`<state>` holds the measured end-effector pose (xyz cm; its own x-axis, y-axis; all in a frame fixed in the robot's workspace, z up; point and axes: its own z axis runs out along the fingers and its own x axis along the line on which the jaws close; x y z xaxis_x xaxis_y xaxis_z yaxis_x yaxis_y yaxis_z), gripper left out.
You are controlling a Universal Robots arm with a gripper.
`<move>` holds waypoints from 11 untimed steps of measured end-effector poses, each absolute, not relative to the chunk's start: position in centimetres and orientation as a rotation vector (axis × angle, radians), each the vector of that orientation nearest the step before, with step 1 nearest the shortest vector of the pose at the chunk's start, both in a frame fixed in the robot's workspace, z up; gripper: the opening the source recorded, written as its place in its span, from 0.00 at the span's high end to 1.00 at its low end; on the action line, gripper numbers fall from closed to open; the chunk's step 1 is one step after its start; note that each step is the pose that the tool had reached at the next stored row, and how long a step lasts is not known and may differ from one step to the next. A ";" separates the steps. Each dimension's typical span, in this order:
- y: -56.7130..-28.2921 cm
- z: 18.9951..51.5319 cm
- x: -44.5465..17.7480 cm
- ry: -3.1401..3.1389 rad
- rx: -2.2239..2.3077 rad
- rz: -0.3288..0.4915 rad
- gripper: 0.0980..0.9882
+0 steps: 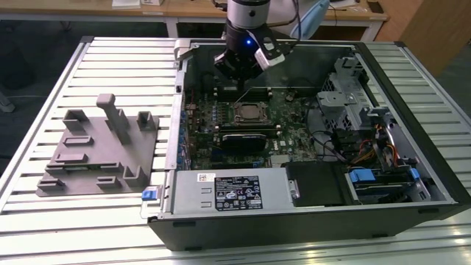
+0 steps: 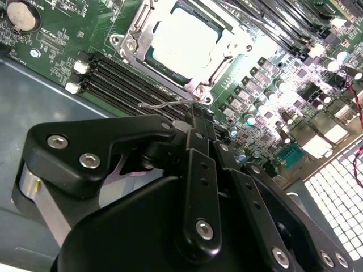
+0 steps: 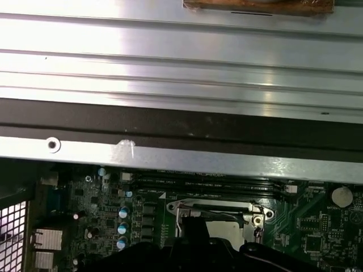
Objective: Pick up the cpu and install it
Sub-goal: 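Install the first cpu locking lever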
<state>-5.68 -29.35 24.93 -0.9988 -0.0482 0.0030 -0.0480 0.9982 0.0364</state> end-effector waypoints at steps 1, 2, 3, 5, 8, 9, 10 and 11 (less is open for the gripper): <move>-29.4 24.9 -5.6 -3.136 0.075 -0.071 0.99; -29.4 24.9 -5.6 -3.136 0.075 -0.093 0.99; -29.4 24.8 -5.6 -3.136 0.075 -0.113 0.99; -29.3 24.6 -5.6 -3.136 0.074 -0.122 0.99; -29.4 24.6 -5.6 -3.136 0.074 -0.117 0.99; -29.4 24.6 -5.6 -3.136 0.074 -0.117 0.99; -29.4 24.6 -5.6 -3.136 0.074 -0.117 0.99; -29.4 24.5 -5.6 -3.136 0.074 -0.117 0.99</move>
